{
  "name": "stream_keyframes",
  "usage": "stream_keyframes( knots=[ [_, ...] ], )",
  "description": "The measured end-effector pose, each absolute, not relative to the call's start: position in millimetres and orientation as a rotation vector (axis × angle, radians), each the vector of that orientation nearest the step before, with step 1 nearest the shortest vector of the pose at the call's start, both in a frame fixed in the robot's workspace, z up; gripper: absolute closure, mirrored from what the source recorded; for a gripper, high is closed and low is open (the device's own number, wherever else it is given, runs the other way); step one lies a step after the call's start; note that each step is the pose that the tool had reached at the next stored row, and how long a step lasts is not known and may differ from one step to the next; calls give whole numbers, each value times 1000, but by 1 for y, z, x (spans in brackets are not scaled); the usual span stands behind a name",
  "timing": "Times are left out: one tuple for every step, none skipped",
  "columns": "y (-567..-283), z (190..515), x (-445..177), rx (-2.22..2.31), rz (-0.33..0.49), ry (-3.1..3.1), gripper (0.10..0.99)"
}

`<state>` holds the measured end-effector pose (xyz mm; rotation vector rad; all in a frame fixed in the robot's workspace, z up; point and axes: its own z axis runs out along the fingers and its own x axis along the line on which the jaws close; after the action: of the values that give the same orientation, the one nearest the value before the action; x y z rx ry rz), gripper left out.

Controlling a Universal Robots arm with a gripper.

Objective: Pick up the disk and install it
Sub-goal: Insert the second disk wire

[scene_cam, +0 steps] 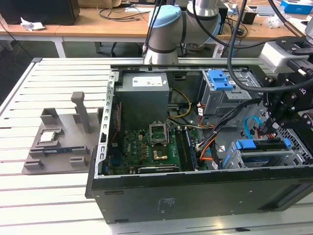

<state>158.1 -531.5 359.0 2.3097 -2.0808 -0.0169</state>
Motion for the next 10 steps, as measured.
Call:
stream_keyframes(
  knots=[
    [-534, 359, 158, 2309, -16, -2080, 980],
    [-537, 358, 158, 2309, -15, -2080, 980],
    [-539, 357, 158, 2308, -15, -2080, 980],
    [-543, 357, 158, 2308, -15, -2081, 980],
    [-544, 356, 158, 2307, -15, -2082, 980],
    [-546, 353, 159, 2305, -16, -2084, 980],
    [-546, 352, 160, 2304, -16, -2084, 980],
    [-546, 351, 161, 2304, -16, -2085, 980],
    [-546, 350, 163, 2303, -17, -2085, 980],
    [-546, 350, 164, 2303, -17, -2084, 980]
  ],
)
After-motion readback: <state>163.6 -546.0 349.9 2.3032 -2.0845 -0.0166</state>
